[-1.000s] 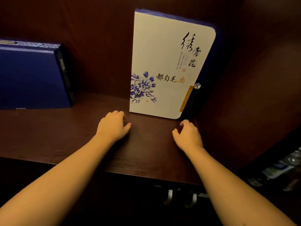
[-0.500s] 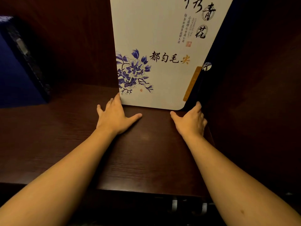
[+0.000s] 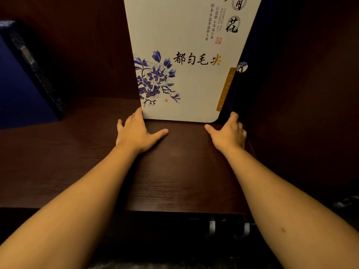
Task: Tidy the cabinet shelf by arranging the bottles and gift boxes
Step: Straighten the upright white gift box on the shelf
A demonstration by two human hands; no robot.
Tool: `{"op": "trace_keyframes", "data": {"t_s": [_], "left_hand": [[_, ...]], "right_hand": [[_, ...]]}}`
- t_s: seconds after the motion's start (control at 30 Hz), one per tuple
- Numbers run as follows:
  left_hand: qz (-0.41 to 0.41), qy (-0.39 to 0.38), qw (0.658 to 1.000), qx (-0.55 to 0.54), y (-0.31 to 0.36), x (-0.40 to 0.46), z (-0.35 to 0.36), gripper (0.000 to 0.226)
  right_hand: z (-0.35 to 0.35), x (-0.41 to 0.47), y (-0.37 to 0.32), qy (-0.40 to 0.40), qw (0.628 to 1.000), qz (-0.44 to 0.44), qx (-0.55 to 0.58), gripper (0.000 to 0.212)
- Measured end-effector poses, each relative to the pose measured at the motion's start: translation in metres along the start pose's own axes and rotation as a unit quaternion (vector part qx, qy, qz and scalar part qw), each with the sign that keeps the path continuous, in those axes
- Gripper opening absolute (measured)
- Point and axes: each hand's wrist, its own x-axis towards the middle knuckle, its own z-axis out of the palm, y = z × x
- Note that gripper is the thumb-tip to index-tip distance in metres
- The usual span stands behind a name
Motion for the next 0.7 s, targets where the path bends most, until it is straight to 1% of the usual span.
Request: {"op": "trace_keyframes", "data": {"t_s": [0.23, 0.43, 0.7], "left_hand": [[0.015, 0.007, 1.000, -0.016, -0.005, -0.021, -0.008, 0.111], [0.008, -0.002, 1.000, -0.016, -0.009, -0.041, -0.013, 0.108], [0.012, -0.006, 0.999, -0.046, -0.014, -0.073, -0.023, 0.100]], "right_hand": [[-0.011, -0.013, 0.002, -0.032, 0.999, 0.010, 0.017, 0.091], [-0.017, -0.036, 0.009, -0.027, 0.999, 0.007, 0.019, 0.079], [-0.031, -0.066, 0.017, -0.029, 0.999, -0.003, 0.031, 0.067]]}}
